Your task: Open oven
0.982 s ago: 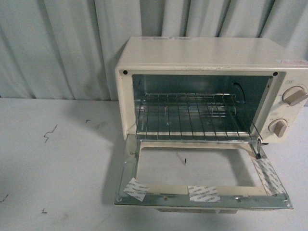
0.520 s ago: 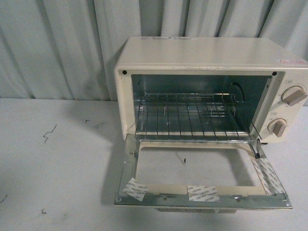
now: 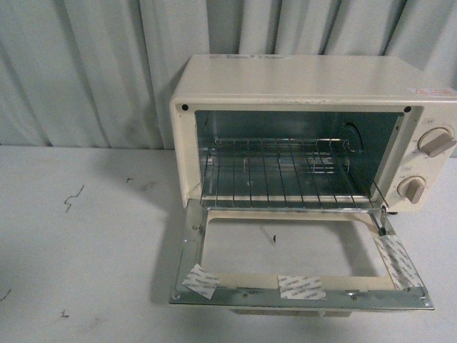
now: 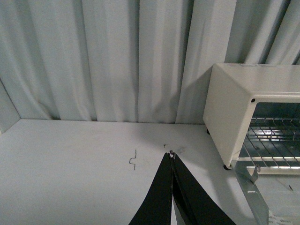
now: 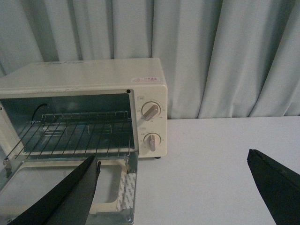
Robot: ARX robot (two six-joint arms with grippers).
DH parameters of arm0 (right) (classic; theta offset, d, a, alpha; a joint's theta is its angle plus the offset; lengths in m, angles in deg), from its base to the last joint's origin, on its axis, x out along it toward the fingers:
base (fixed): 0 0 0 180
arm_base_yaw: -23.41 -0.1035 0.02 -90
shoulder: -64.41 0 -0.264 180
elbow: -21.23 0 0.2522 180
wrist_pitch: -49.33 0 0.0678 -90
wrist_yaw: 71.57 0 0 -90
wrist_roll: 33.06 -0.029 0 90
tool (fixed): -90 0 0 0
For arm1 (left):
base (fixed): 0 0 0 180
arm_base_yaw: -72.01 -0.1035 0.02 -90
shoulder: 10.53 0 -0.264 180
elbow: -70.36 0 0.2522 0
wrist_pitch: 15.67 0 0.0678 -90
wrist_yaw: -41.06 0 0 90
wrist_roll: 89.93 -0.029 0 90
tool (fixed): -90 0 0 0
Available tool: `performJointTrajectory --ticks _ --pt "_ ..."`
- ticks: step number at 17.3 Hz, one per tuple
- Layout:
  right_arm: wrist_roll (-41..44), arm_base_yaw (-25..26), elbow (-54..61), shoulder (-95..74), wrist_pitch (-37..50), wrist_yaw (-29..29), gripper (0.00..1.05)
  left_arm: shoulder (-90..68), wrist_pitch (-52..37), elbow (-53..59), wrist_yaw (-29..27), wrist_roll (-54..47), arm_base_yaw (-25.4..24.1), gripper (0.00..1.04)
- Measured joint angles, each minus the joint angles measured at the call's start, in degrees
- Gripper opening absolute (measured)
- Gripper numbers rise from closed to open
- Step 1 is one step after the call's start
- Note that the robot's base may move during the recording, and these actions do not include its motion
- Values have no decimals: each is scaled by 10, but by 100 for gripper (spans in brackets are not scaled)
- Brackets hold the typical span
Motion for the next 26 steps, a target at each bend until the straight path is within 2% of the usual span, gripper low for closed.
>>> performJointTrajectory --ticks 4,5,9,10,11,14,18,26 --pt "0 0 0 0 0 0 98 43 51 -1 0 0 0 2" --pt "0 0 0 0 0 -1 98 97 129 -1 1 -1 0 2" --pt "0 0 0 0 0 0 98 128 134 -1 0 0 -1 2" --pt "0 0 0 0 0 0 98 128 134 -1 0 0 -1 6" --pt "0 0 0 0 0 0 98 128 134 -1 0 0 -1 18" --pt "0 0 0 0 0 0 98 128 134 -1 0 0 -1 47" --pt "0 0 0 0 0 0 98 128 134 -1 0 0 -1 62" --pt "0 0 0 0 0 0 98 128 134 -1 0 0 -1 98"
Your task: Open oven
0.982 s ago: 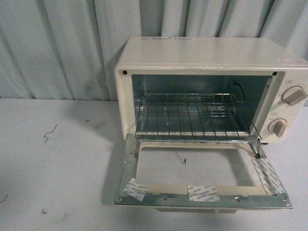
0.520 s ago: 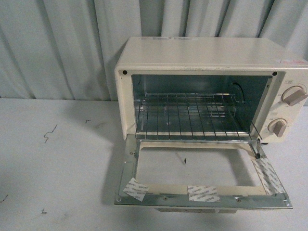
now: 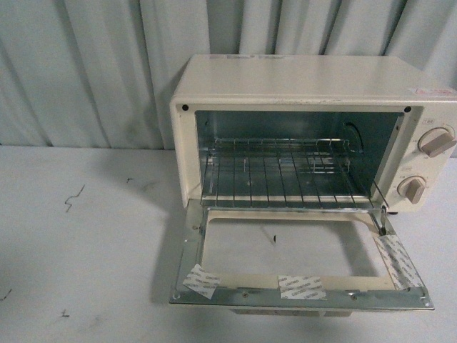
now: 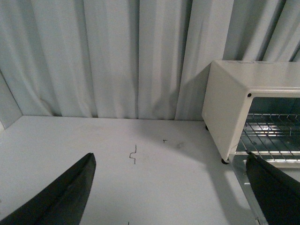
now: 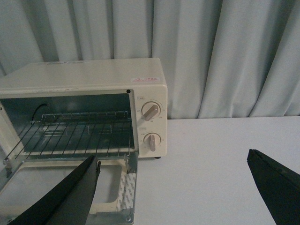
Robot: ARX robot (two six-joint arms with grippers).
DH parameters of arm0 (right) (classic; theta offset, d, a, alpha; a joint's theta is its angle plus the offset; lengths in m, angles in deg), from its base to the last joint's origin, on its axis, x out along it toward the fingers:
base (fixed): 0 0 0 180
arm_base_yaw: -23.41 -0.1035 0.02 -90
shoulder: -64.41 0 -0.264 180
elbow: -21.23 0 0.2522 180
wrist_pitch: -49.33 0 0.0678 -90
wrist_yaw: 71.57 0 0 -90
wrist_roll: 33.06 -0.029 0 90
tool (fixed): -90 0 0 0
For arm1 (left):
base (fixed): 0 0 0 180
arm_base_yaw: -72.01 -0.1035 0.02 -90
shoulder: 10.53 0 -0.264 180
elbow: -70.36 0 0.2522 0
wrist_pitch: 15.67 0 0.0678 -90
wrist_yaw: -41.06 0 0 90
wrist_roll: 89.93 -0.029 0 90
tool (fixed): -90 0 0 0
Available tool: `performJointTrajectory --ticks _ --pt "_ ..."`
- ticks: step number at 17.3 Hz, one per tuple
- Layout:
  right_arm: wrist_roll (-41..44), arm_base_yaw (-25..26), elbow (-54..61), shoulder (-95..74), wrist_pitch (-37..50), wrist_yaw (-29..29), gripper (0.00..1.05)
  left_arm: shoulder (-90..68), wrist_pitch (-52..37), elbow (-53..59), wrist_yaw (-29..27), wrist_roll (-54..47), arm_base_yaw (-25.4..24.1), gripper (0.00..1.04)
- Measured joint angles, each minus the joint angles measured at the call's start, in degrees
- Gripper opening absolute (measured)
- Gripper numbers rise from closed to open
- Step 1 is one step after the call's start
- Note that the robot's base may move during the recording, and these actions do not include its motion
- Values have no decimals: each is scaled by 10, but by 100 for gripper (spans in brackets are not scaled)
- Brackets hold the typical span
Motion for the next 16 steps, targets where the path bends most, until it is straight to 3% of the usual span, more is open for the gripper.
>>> performJointTrajectory --ticks 16 --pt "0 0 0 0 0 0 98 0 0 0 0 0 0 98"
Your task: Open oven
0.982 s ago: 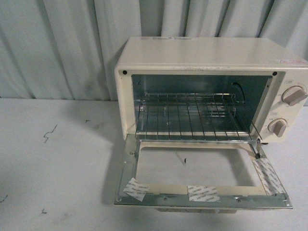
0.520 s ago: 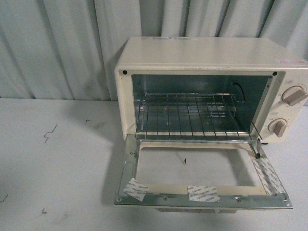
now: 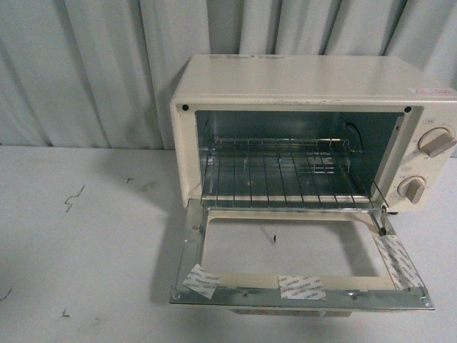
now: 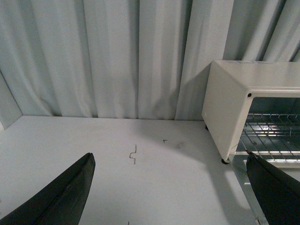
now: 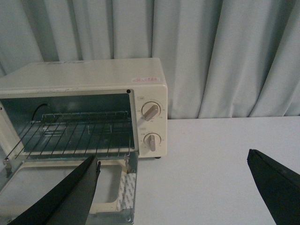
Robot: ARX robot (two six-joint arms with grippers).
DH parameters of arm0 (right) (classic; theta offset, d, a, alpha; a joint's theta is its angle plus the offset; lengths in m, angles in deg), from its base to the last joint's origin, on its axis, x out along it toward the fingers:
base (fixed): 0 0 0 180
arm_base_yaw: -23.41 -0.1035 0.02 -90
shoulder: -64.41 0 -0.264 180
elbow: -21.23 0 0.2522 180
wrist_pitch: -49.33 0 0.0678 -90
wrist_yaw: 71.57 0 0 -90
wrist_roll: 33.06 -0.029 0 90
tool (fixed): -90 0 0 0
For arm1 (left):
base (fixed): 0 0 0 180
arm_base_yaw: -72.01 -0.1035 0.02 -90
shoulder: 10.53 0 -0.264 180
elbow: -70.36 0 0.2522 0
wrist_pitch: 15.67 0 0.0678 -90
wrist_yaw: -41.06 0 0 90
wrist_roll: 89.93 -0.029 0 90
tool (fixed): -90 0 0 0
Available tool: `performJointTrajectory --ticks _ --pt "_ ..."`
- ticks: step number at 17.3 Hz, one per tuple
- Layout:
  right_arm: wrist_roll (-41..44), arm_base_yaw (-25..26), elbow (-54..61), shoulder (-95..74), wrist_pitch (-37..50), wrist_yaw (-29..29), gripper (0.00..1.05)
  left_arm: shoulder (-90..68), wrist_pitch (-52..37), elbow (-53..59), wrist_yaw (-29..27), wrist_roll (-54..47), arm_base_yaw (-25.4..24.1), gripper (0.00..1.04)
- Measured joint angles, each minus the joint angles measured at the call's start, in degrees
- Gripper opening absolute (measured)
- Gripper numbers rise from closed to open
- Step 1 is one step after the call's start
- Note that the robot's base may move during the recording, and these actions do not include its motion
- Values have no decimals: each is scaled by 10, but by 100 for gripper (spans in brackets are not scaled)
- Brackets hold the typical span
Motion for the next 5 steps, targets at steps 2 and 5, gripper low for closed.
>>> performJointTrajectory --ticks 2,5 --pt "0 0 0 0 0 0 98 0 0 0 0 0 0 98" --pt "0 0 0 0 0 0 98 0 0 0 0 0 0 98"
